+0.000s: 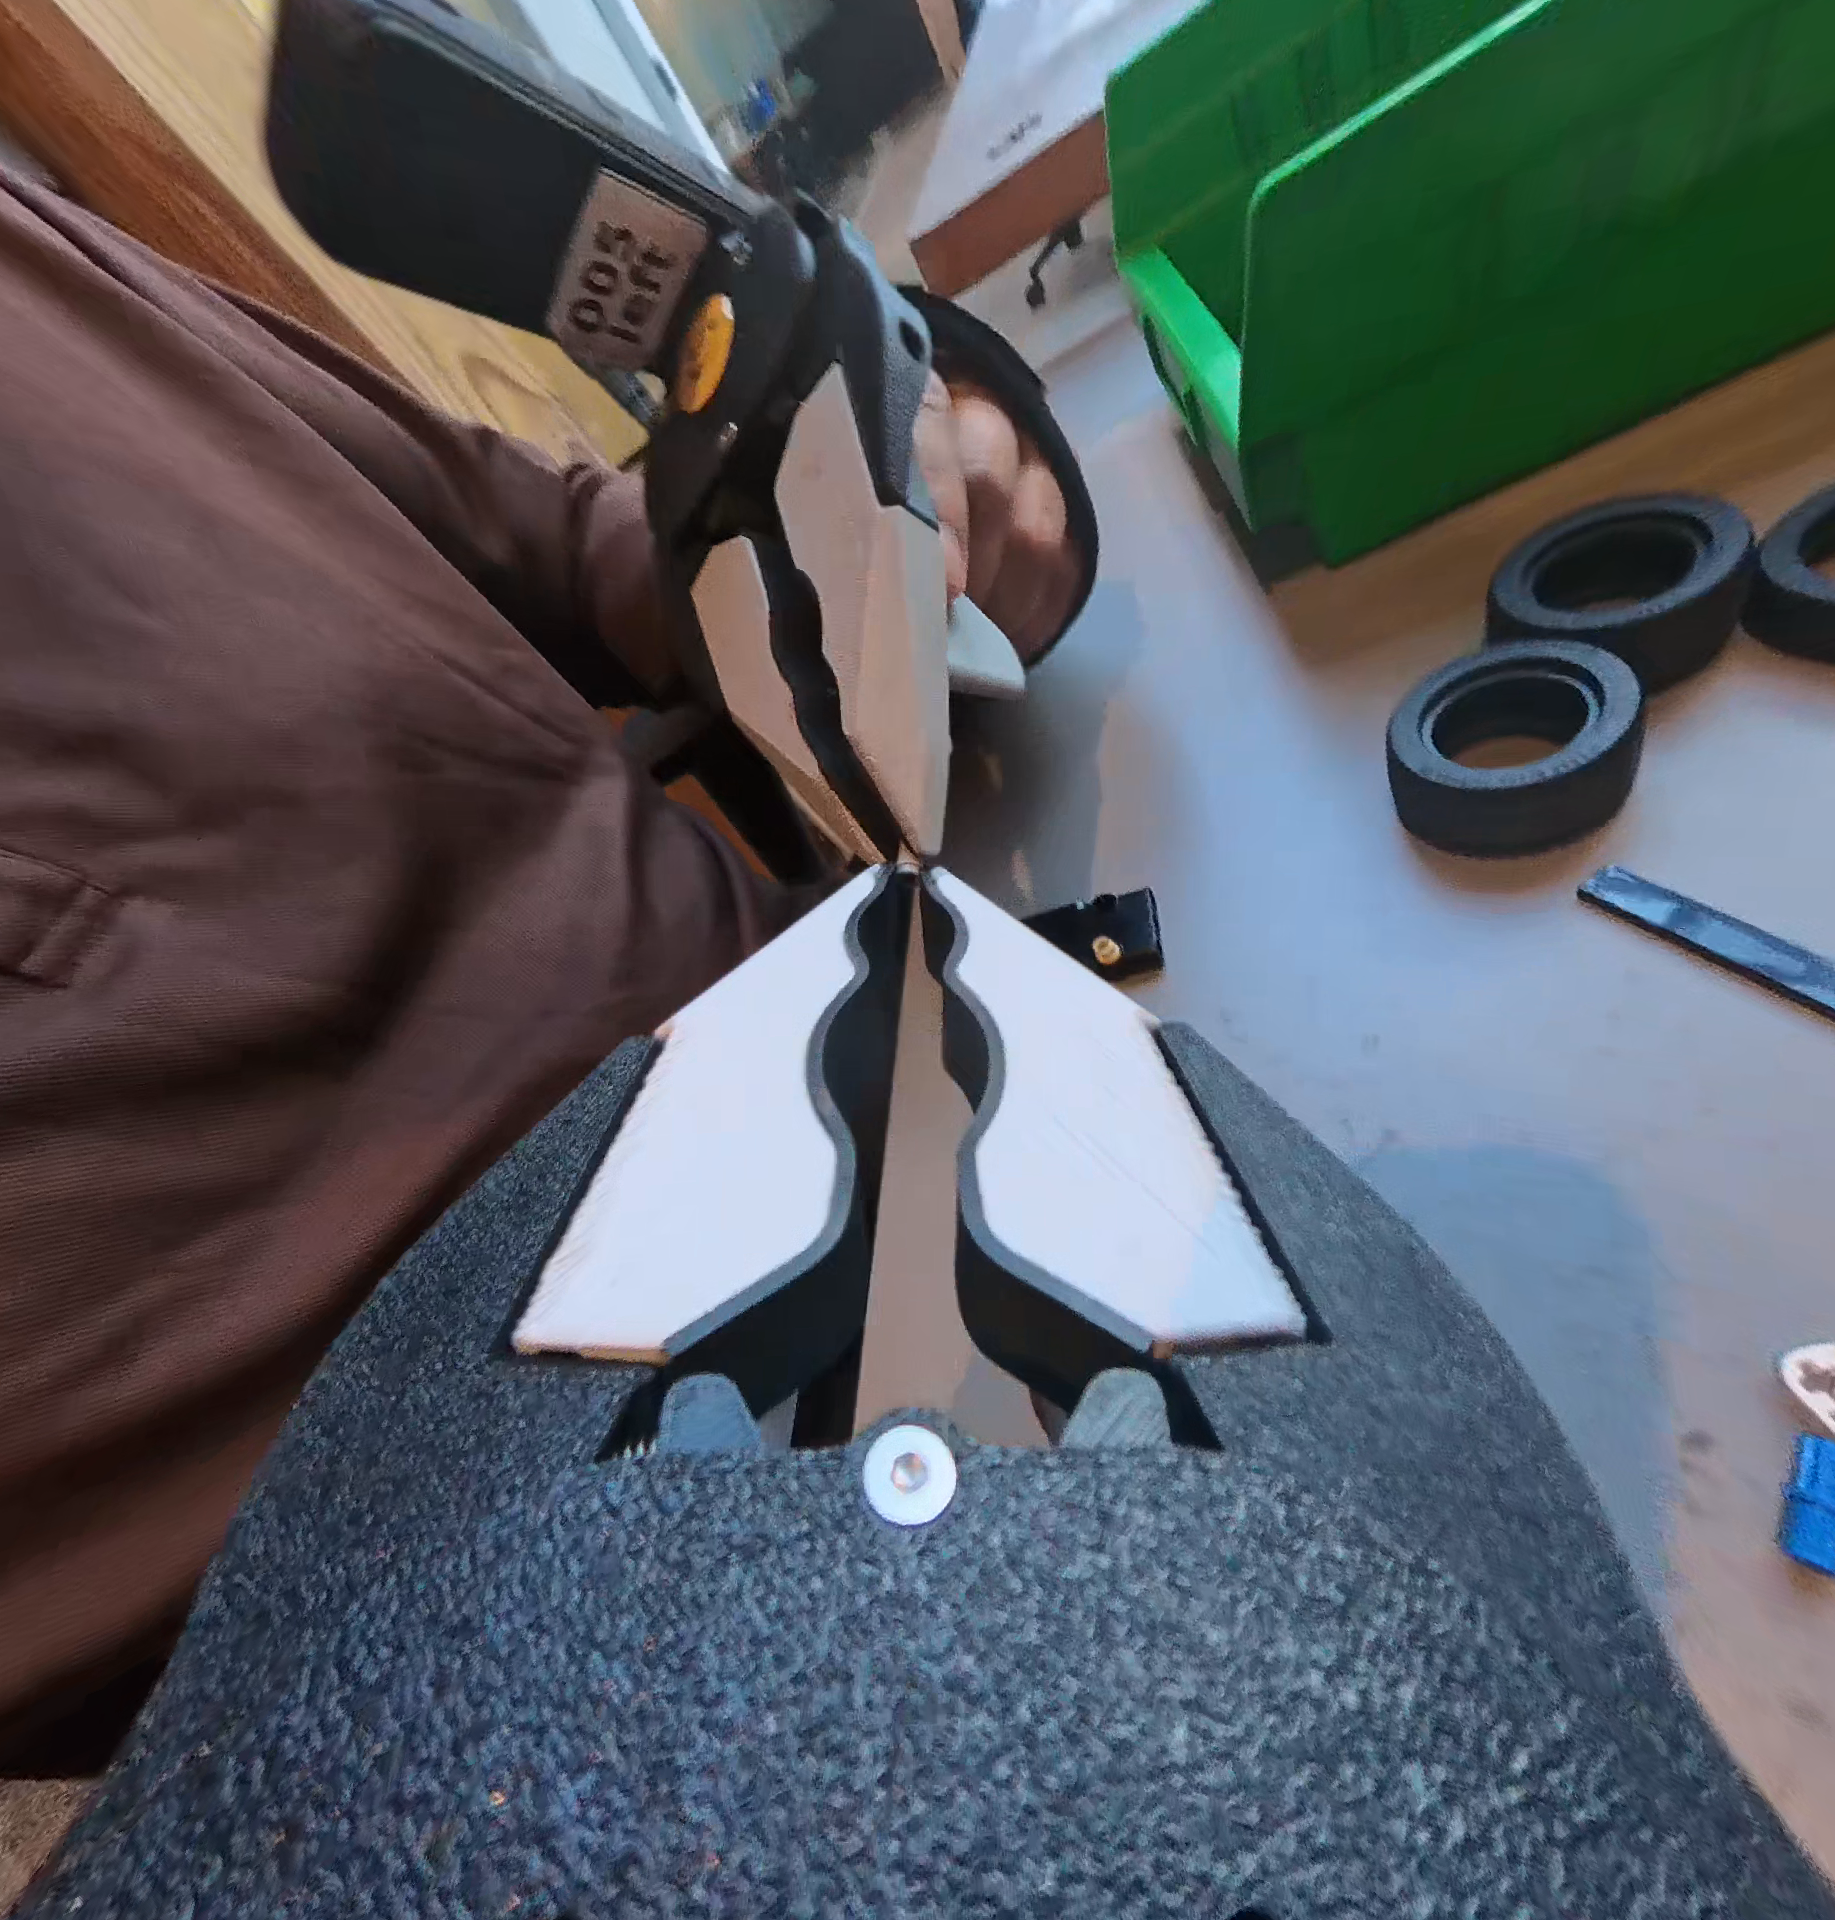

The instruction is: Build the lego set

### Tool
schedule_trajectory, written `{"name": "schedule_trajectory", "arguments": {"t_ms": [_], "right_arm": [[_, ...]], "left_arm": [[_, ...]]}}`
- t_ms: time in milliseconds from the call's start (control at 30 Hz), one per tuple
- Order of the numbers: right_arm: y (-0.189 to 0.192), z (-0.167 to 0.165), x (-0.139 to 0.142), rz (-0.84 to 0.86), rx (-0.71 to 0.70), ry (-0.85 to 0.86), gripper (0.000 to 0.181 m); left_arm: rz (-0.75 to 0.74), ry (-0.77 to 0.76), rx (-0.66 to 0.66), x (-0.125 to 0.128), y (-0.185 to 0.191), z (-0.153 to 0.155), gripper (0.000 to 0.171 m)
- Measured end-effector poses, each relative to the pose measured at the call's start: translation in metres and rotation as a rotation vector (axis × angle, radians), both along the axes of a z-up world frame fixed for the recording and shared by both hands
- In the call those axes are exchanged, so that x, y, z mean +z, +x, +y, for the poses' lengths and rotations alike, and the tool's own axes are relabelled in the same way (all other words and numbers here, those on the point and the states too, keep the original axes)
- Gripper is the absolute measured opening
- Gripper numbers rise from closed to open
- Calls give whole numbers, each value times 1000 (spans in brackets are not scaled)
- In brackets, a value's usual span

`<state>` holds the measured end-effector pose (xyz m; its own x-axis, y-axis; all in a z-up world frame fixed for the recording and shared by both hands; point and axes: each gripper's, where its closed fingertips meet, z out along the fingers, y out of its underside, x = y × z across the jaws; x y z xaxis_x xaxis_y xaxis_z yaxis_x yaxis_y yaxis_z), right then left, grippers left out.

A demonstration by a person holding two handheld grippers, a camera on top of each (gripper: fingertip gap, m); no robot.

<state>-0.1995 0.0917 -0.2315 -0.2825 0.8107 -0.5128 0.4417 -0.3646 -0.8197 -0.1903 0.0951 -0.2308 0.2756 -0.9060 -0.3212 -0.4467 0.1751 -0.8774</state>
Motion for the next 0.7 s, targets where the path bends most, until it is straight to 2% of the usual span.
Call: {"name": "schedule_trajectory", "arguments": {"t_ms": [167,433,467,500,567,700], "right_arm": [[0,1,8,59,-9,60,4],[-4,6,0,-8,-100,369,3],[-4,6,-3,-28,-106,382,3],[-4,8,-9,-62,-119,397,3],[0,12,-24,-140,-138,430,3],[2,17,-51,-264,-146,454,3]], "left_arm": [[-94,-45,1,9,0,0,2],[-80,-112,28,0,-4,4,3],[-74,-153,19,-2,-4,2,6],[-63,-211,8,-5,-5,-1,17],[2,-356,26,-18,-11,-3,50],[167,-471,84,-46,-27,-3,64]]}}
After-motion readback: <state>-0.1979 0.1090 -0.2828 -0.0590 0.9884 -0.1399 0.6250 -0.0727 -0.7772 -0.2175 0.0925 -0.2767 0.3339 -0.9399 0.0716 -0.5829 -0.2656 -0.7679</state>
